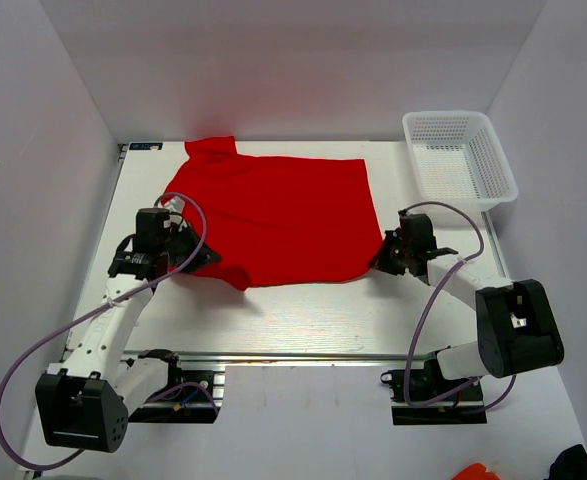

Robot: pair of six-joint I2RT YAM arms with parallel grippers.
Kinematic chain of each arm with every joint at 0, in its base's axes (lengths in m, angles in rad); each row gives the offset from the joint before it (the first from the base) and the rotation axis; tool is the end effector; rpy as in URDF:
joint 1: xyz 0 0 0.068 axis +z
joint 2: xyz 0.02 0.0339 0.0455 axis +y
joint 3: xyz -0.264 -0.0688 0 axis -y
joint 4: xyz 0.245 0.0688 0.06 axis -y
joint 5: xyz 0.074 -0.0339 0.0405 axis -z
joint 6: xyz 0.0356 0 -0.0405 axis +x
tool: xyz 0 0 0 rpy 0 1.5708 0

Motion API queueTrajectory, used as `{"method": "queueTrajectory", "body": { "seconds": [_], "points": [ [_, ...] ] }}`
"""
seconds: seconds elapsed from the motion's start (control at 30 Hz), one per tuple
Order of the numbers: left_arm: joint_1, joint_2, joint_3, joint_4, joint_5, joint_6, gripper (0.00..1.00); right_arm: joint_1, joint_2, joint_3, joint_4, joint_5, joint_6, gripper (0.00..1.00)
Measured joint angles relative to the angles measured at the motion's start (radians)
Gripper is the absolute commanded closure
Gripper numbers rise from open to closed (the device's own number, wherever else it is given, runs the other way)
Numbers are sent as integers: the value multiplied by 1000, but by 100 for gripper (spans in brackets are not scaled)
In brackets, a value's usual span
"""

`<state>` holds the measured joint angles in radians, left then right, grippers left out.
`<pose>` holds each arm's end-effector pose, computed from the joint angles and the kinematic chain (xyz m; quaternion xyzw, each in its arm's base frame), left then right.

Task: Fold and stack the t-shirts
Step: Grap the side of the flattened tshirt closest away from the robot with both arms, then fold the flattened tshirt in 1/3 of the way

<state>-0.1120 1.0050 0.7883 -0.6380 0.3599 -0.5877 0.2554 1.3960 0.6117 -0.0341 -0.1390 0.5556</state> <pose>0.1984 -0.0349 0.2613 -0.1562 0.9103 -0.2757 0.2664 0.2547 0.0716 0.1631 0.1135 0.9212 0.2039 0.3113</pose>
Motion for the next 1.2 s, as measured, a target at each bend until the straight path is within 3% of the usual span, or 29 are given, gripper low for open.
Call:
{"method": "queueTrajectory", "body": {
  "seconds": [0.4,0.77,1.2],
  "points": [
    [8,199,113,196,-84,-4,100,0,53,180,-35,2,-45,100],
    [11,233,171,356,-245,41,100,0,191,380,-107,24,-83,100],
    [11,454,259,515,-327,98,100,-2,365,633,-192,88,-118,100]
  ]
}}
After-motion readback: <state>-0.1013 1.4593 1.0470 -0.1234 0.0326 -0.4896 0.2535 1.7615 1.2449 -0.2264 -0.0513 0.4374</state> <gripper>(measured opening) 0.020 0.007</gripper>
